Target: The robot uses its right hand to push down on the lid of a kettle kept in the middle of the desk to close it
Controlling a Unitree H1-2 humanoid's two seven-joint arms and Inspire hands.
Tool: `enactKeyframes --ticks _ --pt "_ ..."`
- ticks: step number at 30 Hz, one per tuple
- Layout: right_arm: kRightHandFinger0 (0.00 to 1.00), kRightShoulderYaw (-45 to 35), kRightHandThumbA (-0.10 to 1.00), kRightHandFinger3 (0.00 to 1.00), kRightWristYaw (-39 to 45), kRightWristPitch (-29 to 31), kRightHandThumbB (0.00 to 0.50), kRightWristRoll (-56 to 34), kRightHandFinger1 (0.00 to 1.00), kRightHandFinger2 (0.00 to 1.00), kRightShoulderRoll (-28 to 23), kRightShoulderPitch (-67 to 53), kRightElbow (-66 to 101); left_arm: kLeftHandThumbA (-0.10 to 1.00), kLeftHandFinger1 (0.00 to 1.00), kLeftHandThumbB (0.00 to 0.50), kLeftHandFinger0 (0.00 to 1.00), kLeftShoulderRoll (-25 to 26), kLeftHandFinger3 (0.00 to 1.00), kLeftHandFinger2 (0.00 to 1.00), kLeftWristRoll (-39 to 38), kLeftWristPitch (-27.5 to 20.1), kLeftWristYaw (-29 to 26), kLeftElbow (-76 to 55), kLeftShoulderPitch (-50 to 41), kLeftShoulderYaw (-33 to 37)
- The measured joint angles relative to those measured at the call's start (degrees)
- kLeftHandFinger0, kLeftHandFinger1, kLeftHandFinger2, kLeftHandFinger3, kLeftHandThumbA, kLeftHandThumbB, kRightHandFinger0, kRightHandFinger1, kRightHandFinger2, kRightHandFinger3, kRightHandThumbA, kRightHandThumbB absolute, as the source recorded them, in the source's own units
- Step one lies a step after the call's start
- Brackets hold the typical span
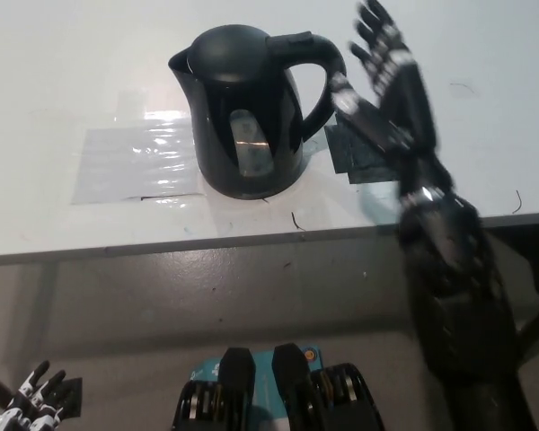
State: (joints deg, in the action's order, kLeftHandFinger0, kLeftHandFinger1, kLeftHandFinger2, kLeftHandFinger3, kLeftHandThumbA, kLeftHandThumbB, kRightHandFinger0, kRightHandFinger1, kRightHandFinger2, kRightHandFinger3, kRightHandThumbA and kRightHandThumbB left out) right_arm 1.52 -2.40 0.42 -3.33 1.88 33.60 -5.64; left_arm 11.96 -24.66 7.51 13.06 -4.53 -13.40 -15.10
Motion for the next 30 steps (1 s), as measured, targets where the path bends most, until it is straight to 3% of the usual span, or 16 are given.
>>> enactKeyframes --ticks 2,4,7,8,11,14,16,19,21,26,30 --pt "0.95 -0.05 0.47 1.00 0.43 -1.01 0.104 -0.10 1.00 1.00 -1.87 -4.07 4.60 0.28 1.00 0.286 1.00 0.00 1.00 1.00 0.00 0.00 0.00 0.05 0.19 -0.11" --pt "0.96 -0.20 0.43 1.00 0.98 -1.84 0.057 -0.26 1.00 1.00 -4.16 -8.43 9.29 0.29 1.00 0.290 1.00 0.03 1.00 1.00 0.00 -0.01 0.00 0.18 0.53 -0.34" --pt "1.00 -1.21 0.38 1.00 1.86 -2.55 0.052 -0.88 1.00 1.00 -7.72 -14.30 15.73 0.29 1.00 0.290 1.00 0.24 1.00 1.00 -0.01 -0.06 0.01 0.40 1.00 -0.95" --pt "1.00 -2.05 0.35 1.00 2.12 -2.54 0.023 -1.11 1.00 1.00 -8.86 -16.15 17.40 0.29 1.00 0.298 1.00 0.36 1.00 1.00 -0.01 -0.10 0.01 0.48 1.14 -1.21" --pt "1.00 -5.12 0.28 1.00 2.47 -2.05 0.000 -2.00 1.00 1.00 -11.80 -20.71 18.45 0.29 1.00 0.292 1.00 0.72 1.00 1.00 -0.01 -0.13 0.01 0.64 1.21 -1.74" --pt "1.00 -7.10 0.24 1.00 2.50 -0.99 0.009 -2.48 1.00 1.00 -12.55 -23.16 17.07 0.29 1.00 0.305 1.00 0.54 1.00 1.00 -0.01 -0.27 0.00 0.80 1.44 -1.80" --pt "0.99 -7.77 0.20 1.00 2.47 -0.02 0.053 -2.47 1.00 1.00 -12.50 -24.22 15.47 0.28 1.00 0.298 1.00 0.30 1.00 1.00 -0.01 -0.48 0.00 0.86 1.69 -1.86" --pt "0.95 -8.37 0.17 1.00 2.31 2.39 0.044 -2.22 1.00 1.00 -11.81 -25.72 12.12 0.27 1.00 0.288 1.00 0.09 1.00 1.00 -0.04 -0.66 -0.02 0.89 1.63 -2.35" --pt "0.92 -8.39 0.16 1.00 2.11 4.03 0.066 -1.77 0.98 1.00 -11.40 -26.75 10.21 0.27 1.00 0.278 1.00 0.10 1.00 1.00 -0.04 -0.66 -0.04 0.89 1.66 -2.72" --pt "0.94 -8.67 0.12 1.00 1.24 7.72 0.058 0.12 0.99 1.00 -10.93 -27.91 4.62 0.29 1.00 0.284 1.00 0.11 1.00 1.00 -0.04 -0.84 -0.01 1.09 1.82 -3.30" --pt "0.98 -9.50 0.20 1.00 0.87 11.17 0.086 0.15 1.00 1.00 -10.93 -27.84 -3.57 0.28 1.00 0.278 1.00 0.00 1.00 1.00 -0.04 -1.09 0.00 2.07 2.02 -3.30"
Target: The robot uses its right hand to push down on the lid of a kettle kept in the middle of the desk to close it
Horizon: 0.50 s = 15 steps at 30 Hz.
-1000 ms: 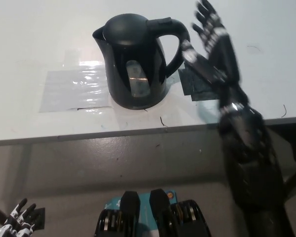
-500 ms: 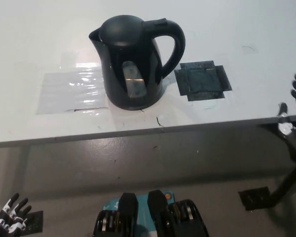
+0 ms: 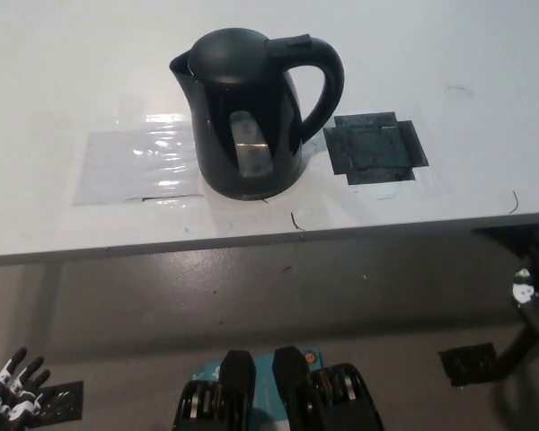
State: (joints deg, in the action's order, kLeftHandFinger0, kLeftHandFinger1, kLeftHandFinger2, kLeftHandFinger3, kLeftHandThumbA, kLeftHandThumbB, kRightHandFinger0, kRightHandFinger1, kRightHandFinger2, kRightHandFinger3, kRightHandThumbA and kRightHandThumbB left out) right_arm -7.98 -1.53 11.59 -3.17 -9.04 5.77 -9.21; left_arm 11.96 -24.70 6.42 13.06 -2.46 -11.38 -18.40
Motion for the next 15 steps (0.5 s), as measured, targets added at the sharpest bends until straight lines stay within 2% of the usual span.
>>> enactKeyframes --ticks 2,4,5,10,13,15 --pt "0.99 -0.37 0.26 1.00 -0.01 1.23 0.116 -0.36 1.00 1.00 0.02 0.38 -4.01 0.28 1.00 0.272 1.00 -0.18 1.00 1.00 0.00 -0.17 -0.01 0.30 0.10 -0.01" --pt "0.96 -0.92 0.27 1.00 0.09 1.53 0.110 -1.28 1.00 1.00 0.22 1.16 -6.18 0.28 1.00 0.253 1.00 -0.38 1.00 1.00 0.01 -0.33 -0.01 0.36 0.33 -0.01" --pt "0.97 -1.20 0.25 1.00 0.12 1.60 0.096 -1.78 1.00 1.00 0.37 1.66 -6.75 0.27 1.00 0.246 1.00 -0.44 1.00 1.00 0.01 -0.38 -0.02 0.36 0.44 -0.03" --pt "0.97 -3.00 0.22 1.00 0.89 1.41 0.103 -5.48 1.00 1.00 1.49 4.73 -8.93 0.27 1.00 0.262 1.00 -0.57 1.00 1.00 0.00 -0.90 0.01 0.57 1.33 -0.27" --pt "1.00 -3.06 0.20 1.00 1.20 1.19 0.081 -6.45 1.00 1.00 1.65 5.18 -9.63 0.29 1.00 0.264 1.00 -0.59 1.00 1.00 -0.02 -1.15 0.02 0.72 1.45 -0.28" --pt "1.00 -3.03 0.20 1.00 1.38 1.15 0.084 -6.87 1.00 1.00 1.67 5.23 -10.05 0.29 1.00 0.248 1.00 -0.58 1.00 1.00 -0.02 -1.30 0.01 0.81 1.46 -0.27"
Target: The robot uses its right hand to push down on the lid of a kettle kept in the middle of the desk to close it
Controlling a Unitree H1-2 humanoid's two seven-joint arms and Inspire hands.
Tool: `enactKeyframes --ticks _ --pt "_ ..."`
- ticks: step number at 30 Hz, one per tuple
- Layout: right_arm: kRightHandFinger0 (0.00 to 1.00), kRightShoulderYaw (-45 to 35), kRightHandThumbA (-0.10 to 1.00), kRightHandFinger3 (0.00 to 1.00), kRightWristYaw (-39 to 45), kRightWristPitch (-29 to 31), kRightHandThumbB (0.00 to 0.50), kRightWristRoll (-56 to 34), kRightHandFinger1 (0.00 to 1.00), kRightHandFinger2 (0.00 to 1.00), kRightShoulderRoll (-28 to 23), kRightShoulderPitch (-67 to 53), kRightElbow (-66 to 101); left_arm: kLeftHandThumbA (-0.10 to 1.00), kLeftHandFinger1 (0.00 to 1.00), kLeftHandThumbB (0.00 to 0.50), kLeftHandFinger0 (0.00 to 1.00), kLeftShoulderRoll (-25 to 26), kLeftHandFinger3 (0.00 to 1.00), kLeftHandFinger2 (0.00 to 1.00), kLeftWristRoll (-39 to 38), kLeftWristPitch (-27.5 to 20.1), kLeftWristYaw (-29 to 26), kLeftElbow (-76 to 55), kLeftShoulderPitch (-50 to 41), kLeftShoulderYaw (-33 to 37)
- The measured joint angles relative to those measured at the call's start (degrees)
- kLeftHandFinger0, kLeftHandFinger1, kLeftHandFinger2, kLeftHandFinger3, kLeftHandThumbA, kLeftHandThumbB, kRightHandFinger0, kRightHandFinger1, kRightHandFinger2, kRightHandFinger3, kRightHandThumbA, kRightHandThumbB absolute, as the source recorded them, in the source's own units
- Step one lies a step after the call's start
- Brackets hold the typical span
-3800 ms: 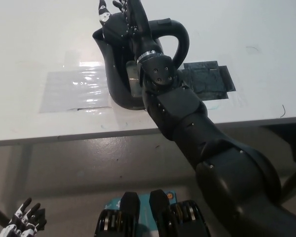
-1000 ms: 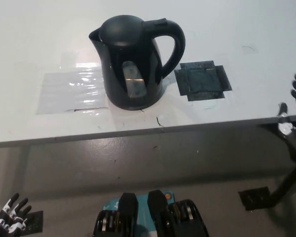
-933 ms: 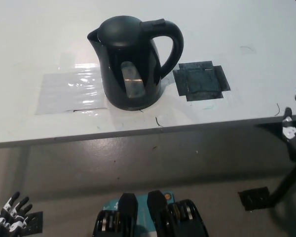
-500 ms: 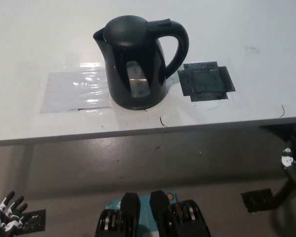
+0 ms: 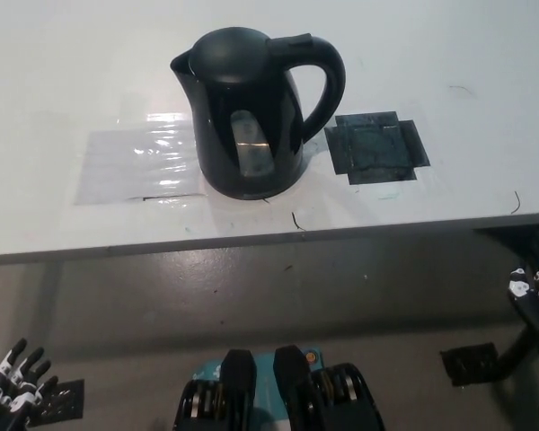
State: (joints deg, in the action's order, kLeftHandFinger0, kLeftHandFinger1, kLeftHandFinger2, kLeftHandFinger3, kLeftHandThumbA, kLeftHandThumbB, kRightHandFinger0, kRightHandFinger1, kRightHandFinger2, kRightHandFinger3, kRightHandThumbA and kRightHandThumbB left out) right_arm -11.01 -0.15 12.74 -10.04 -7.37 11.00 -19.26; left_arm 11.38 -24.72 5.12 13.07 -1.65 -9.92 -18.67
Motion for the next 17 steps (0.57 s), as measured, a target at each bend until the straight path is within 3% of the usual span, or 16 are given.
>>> enactKeyframes --ticks 8,11,17 --pt "1.00 -0.03 0.24 1.00 0.42 -0.01 0.075 -0.64 1.00 1.00 -0.08 0.33 -1.71 0.28 1.00 0.254 1.00 0.05 1.00 1.00 0.03 -0.41 0.02 0.64 1.38 0.41" --pt "1.00 -0.03 0.21 1.00 0.52 -0.01 0.051 -0.66 1.00 1.00 -0.09 0.63 -1.71 0.26 1.00 0.246 1.00 0.05 1.00 1.00 0.03 -0.54 0.02 0.65 2.06 0.46" --pt "1.00 -0.05 0.21 1.00 0.61 -0.01 0.053 -0.67 1.00 1.00 -0.09 0.68 -1.71 0.27 1.00 0.263 1.00 0.05 1.00 1.00 0.02 -0.64 0.03 0.77 2.22 0.45"
